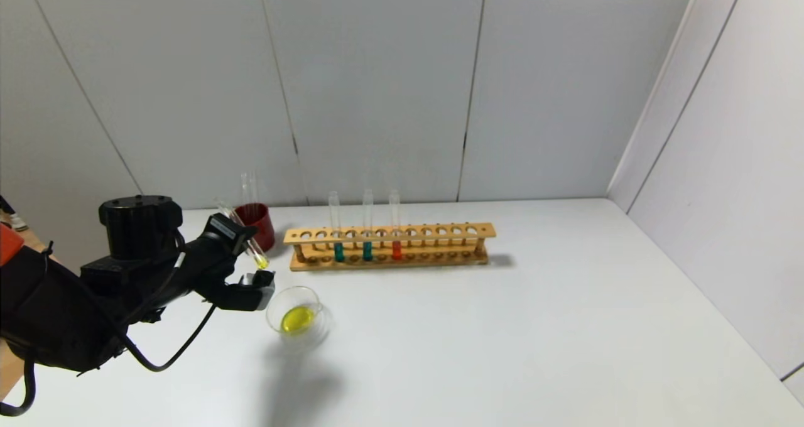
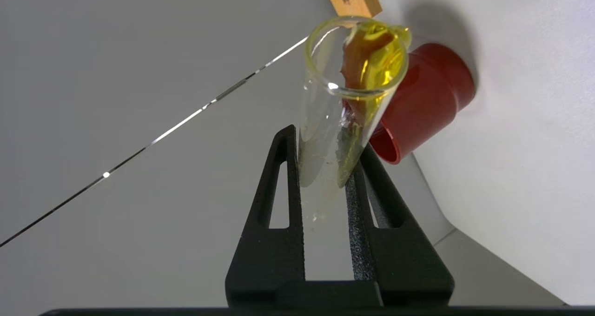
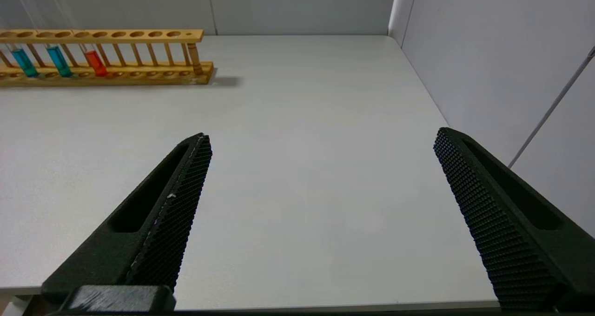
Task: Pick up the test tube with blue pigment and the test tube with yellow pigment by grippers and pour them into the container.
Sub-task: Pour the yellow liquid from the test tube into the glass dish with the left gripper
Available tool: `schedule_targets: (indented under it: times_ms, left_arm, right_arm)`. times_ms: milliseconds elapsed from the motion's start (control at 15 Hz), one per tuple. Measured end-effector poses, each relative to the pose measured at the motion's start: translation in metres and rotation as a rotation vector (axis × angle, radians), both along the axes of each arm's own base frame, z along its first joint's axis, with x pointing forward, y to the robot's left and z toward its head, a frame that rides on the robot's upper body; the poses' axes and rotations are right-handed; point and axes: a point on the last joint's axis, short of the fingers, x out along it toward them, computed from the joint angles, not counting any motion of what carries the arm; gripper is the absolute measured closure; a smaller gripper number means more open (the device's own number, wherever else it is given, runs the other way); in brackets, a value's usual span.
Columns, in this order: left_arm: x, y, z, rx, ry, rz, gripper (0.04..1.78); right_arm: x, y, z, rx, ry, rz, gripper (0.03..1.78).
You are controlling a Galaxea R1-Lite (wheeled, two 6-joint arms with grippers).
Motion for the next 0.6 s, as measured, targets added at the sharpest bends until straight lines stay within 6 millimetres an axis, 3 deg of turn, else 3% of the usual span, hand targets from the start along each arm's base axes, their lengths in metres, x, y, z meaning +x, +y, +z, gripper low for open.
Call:
schedule_targets:
  times_ms: [600]
  left_arm:
    - [-0.0036,0.0006,0.0071,0.071,-0.066,-0.017,1.50]
  right_arm:
    - [0.0000,0.0000,0.0000,0.000,0.000,0.000,0.06]
